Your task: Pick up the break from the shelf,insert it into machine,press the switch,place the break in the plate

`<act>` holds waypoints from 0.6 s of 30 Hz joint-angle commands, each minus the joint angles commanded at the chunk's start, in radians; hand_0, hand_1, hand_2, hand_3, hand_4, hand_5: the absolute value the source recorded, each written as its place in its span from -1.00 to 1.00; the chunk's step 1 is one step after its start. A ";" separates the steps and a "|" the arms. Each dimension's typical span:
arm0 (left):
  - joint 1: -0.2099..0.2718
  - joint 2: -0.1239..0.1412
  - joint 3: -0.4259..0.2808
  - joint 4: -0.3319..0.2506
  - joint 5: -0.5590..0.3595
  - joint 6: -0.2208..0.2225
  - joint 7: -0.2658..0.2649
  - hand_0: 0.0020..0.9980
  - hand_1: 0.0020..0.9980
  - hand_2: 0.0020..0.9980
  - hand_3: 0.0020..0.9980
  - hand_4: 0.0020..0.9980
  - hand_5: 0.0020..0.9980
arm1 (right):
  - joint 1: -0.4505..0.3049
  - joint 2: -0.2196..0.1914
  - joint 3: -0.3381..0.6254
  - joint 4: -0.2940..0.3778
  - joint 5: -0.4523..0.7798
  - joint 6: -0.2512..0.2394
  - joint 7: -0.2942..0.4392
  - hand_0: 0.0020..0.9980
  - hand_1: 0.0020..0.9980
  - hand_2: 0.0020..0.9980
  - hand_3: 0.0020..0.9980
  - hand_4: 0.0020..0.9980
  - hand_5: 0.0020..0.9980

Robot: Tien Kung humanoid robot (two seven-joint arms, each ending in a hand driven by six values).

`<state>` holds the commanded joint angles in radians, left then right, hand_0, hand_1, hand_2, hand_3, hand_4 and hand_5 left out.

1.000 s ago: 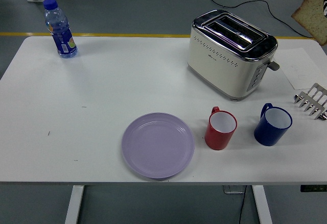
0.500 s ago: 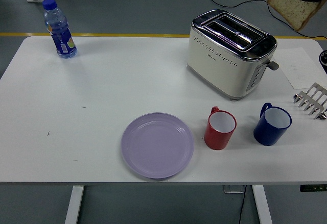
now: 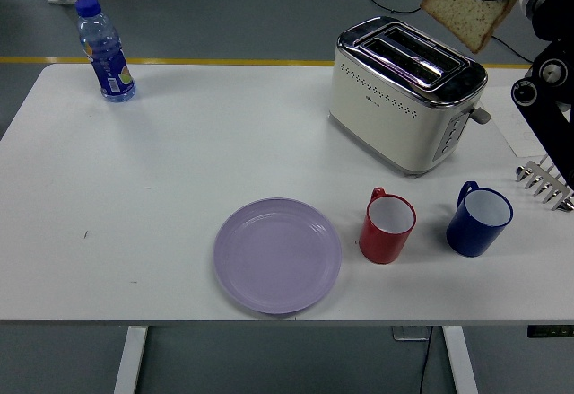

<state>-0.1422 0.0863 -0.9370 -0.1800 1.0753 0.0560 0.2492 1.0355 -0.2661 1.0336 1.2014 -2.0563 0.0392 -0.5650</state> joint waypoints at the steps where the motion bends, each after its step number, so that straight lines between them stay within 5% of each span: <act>1: 0.000 0.000 0.000 0.000 0.000 0.000 0.000 0.37 0.39 0.35 0.12 -0.42 0.66 | 0.003 0.006 -0.004 -0.005 0.001 -0.001 0.001 -0.57 -0.63 -0.35 -0.15 -0.13 -1.00; 18: -0.004 0.001 -0.007 0.000 0.009 -0.001 0.004 0.37 0.39 0.35 0.12 -0.42 0.66 | 0.031 0.111 -0.018 -0.103 0.009 -0.018 -0.001 -0.58 -0.65 -0.37 -0.14 -0.10 -1.00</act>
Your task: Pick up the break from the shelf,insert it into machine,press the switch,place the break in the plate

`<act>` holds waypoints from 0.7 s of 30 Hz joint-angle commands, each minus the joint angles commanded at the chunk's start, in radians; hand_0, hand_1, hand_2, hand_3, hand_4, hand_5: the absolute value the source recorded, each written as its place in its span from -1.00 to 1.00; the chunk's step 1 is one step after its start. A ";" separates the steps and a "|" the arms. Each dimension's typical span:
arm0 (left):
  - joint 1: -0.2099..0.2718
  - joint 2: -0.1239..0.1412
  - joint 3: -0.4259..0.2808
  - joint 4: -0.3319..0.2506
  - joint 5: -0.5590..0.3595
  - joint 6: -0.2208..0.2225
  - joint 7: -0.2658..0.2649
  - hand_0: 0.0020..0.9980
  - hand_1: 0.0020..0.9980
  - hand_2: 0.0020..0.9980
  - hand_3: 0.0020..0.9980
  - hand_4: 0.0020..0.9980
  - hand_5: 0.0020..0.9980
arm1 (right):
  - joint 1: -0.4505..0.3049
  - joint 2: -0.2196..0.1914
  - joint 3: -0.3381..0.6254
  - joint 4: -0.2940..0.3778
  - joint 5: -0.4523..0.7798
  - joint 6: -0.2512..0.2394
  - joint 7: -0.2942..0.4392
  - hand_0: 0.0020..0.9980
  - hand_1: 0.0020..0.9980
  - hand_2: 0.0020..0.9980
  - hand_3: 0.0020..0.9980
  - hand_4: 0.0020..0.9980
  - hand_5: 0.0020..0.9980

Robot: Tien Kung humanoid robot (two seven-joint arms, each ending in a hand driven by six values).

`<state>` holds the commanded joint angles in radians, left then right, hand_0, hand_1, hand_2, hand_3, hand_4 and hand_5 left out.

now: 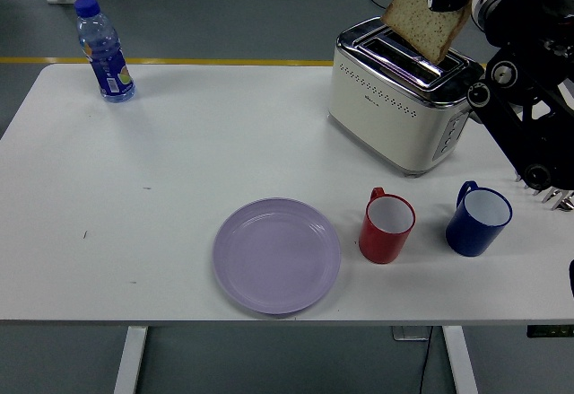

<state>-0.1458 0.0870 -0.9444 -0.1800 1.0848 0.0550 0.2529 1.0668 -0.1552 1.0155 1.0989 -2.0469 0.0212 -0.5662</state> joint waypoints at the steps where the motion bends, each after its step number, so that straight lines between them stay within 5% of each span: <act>1: 0.000 0.000 0.000 0.000 0.000 0.000 0.000 0.37 0.39 0.35 0.12 -0.42 0.66 | 0.001 0.003 0.000 -0.004 0.000 -0.001 0.000 -0.58 -0.65 -0.37 -0.14 -0.10 -1.00; 21: -0.009 0.000 0.002 0.000 0.001 -0.001 0.001 0.37 0.39 0.35 0.12 -0.43 0.66 | 0.010 0.057 -0.015 -0.145 -0.009 -0.049 0.019 -0.58 -0.64 -0.37 -0.14 -0.10 -1.00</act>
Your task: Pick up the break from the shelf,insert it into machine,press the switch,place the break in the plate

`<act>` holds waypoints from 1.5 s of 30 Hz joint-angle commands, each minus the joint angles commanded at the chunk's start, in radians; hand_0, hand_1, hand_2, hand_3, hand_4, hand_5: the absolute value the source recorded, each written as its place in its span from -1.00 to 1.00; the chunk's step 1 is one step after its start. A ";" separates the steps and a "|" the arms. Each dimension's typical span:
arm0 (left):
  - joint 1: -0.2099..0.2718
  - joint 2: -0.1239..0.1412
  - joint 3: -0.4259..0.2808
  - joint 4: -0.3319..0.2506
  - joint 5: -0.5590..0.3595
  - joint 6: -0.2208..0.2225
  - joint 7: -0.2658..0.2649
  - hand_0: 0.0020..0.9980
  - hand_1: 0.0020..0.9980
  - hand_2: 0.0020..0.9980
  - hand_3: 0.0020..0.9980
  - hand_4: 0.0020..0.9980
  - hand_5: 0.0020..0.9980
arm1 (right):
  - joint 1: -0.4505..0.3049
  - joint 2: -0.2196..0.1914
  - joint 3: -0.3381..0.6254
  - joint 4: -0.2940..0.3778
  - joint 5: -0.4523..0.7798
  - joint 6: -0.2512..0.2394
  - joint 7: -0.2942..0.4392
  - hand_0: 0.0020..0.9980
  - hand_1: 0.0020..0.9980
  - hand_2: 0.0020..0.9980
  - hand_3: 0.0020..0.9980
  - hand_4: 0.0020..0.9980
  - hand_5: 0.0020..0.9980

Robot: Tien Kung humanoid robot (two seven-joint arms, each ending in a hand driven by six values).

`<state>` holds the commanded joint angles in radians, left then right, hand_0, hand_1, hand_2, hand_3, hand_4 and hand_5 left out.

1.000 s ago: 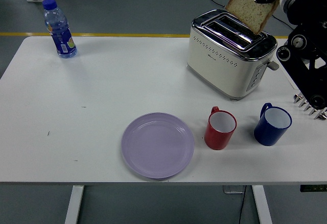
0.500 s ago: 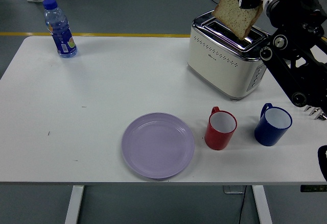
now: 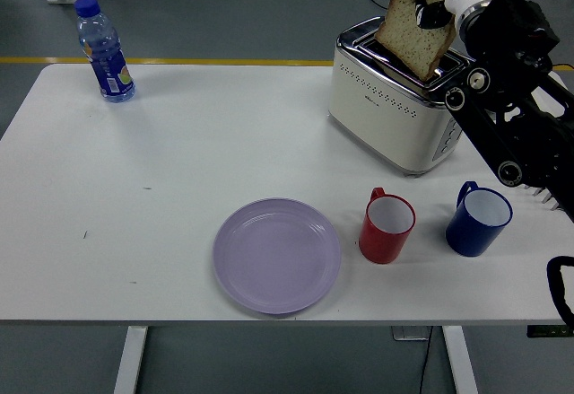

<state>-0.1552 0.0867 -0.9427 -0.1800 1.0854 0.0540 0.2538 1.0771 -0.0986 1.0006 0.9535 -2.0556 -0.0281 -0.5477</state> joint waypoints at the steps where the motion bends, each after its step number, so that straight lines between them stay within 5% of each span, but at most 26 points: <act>1: 0.000 0.000 -0.001 0.000 0.000 0.000 0.000 0.37 0.39 0.35 0.12 -0.43 0.66 | 0.000 0.001 -0.001 -0.006 -0.004 -0.002 0.002 -0.58 -0.64 -0.37 -0.14 -0.10 -1.00; 15: -0.002 0.000 -0.004 0.000 0.003 0.001 0.001 0.37 0.39 0.35 0.12 -0.42 0.66 | 0.006 0.007 -0.011 -0.040 -0.006 0.011 0.028 -0.56 -0.63 -0.36 -0.12 -0.09 -1.00; 17: -0.003 0.000 -0.003 0.000 0.002 0.001 0.000 0.37 0.39 0.35 0.12 -0.43 0.65 | 0.006 0.006 -0.010 -0.040 0.004 0.040 0.036 -0.58 -0.49 -0.21 0.06 0.05 -1.00; 28: -0.001 0.000 -0.011 0.000 0.013 0.000 0.003 0.37 0.38 0.35 0.12 -0.42 0.65 | 0.006 0.006 -0.013 -0.043 -0.002 0.097 0.066 -0.59 -0.37 -0.10 0.14 0.15 -0.95; 29: -0.001 0.000 -0.011 0.000 0.014 0.000 0.003 0.37 0.39 0.35 0.12 -0.42 0.65 | 0.005 0.006 -0.012 -0.043 -0.003 0.095 0.069 -0.24 -0.04 0.27 0.49 0.35 -0.71; 34: 0.002 0.000 -0.015 0.000 0.020 0.000 0.004 0.37 0.39 0.35 0.12 -0.42 0.65 | 0.005 0.005 -0.010 -0.039 0.004 0.070 0.095 -0.24 -0.04 0.27 0.49 0.35 -0.71; 35: 0.003 0.000 -0.016 0.000 0.021 -0.001 0.005 0.37 0.38 0.35 0.12 -0.43 0.65 | 0.004 0.004 -0.011 -0.039 0.006 0.068 0.098 0.51 0.55 0.76 0.82 0.48 -0.59; 45: 0.004 0.000 -0.019 0.000 0.026 -0.001 0.005 0.36 0.38 0.35 0.12 -0.43 0.65 | 0.002 0.000 -0.013 -0.041 0.014 0.046 0.113 0.61 0.65 0.85 0.85 0.49 -0.59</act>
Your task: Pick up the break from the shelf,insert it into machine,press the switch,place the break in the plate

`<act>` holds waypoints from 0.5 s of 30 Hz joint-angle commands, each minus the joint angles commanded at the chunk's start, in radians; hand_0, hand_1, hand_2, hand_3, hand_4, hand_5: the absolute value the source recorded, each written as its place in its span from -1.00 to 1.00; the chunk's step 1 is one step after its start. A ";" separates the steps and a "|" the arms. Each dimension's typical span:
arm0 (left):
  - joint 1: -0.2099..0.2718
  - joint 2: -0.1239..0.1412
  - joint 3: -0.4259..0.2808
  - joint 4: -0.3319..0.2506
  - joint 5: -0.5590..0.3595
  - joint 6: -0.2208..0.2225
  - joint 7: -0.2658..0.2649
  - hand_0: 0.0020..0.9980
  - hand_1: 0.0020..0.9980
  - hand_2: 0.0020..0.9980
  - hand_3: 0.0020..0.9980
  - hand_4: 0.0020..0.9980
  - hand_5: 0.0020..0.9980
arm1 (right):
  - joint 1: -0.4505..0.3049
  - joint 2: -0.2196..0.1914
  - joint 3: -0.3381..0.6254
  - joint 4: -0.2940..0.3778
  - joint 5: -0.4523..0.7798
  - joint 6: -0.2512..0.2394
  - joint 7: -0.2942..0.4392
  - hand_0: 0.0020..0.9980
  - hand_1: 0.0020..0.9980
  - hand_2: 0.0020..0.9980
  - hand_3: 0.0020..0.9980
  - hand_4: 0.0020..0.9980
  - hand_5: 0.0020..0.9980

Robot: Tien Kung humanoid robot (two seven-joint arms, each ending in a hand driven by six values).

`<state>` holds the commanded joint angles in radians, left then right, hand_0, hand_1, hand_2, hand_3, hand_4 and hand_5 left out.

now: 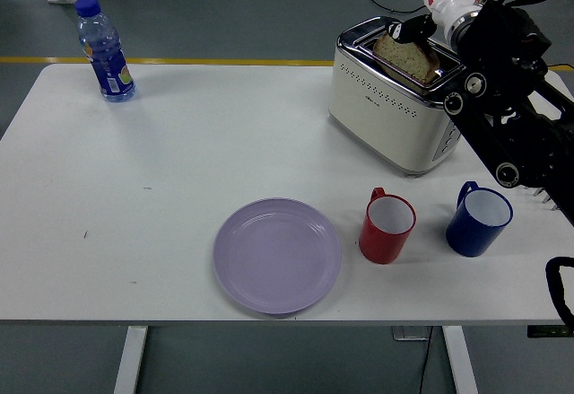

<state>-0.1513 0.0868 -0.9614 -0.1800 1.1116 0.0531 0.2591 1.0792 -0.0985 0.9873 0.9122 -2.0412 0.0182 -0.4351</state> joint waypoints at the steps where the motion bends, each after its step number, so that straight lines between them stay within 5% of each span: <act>1: 0.000 0.000 0.001 0.000 -0.001 0.000 0.000 0.36 0.38 0.35 0.12 -0.43 0.65 | -0.001 -0.001 0.002 0.001 -0.001 -0.007 0.002 0.61 0.65 0.85 0.85 0.49 -0.59; 8: 0.001 0.001 0.004 0.000 -0.006 0.001 -0.002 0.36 0.39 0.35 0.12 -0.43 0.65 | -0.011 -0.025 0.013 0.036 0.003 -0.024 0.005 0.69 0.71 0.90 0.86 0.56 -0.53; 15: 0.003 0.001 0.006 0.000 -0.011 0.001 -0.004 0.36 0.38 0.35 0.12 -0.43 0.64 | -0.089 -0.114 0.045 0.154 0.076 -0.098 0.001 0.62 0.59 0.77 0.82 0.51 -0.49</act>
<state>-0.1482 0.0874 -0.9556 -0.1800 1.1007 0.0545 0.2554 0.9899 -0.2121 1.0328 1.0665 -1.9651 -0.0796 -0.4338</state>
